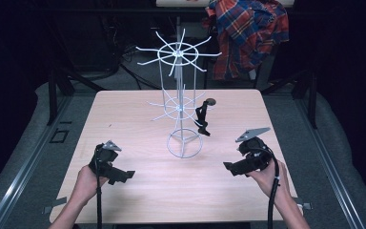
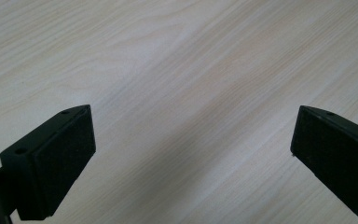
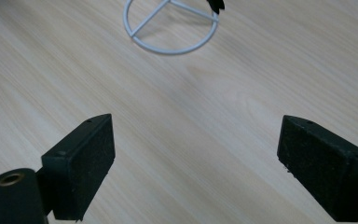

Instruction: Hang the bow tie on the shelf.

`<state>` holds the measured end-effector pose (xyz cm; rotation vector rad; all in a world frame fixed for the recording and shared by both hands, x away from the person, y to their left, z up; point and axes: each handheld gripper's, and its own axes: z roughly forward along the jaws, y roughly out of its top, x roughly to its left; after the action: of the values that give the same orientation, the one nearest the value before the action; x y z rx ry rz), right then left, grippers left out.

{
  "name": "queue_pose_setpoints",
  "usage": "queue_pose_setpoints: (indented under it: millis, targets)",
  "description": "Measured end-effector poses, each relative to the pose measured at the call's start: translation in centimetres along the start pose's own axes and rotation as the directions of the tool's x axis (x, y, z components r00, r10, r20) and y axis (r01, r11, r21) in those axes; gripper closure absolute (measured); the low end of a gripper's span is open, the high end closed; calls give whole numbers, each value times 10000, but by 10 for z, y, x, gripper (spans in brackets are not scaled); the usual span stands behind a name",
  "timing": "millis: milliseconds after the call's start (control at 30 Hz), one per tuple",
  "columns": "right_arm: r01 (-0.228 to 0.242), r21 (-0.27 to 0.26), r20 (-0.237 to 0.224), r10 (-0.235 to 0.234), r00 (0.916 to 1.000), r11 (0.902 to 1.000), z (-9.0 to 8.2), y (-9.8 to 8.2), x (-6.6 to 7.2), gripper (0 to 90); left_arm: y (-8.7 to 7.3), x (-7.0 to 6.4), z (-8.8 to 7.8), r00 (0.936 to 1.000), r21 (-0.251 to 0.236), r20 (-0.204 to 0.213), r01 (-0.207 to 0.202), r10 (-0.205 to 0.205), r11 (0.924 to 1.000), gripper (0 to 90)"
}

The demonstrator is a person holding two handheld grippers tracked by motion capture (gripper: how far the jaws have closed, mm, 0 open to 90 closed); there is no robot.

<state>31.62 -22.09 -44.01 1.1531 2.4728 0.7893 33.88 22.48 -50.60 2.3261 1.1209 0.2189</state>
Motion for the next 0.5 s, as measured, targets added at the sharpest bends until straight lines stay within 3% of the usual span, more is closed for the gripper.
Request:
queue_pose_setpoints:
  millis: [333, 500]
  targets:
    - [-163, 344, 68, 161, 9998, 9993, 2, -25, -4, 102, 0, -1, 0, 10000, 60, -51, -37, 38, 10000, 0]
    - [-261, 852, 199, 245, 9995, 9960, 8, -41, -10, 103, 1, -2, 0, 9999, 73, -67, -79, 79, 9999, 0]
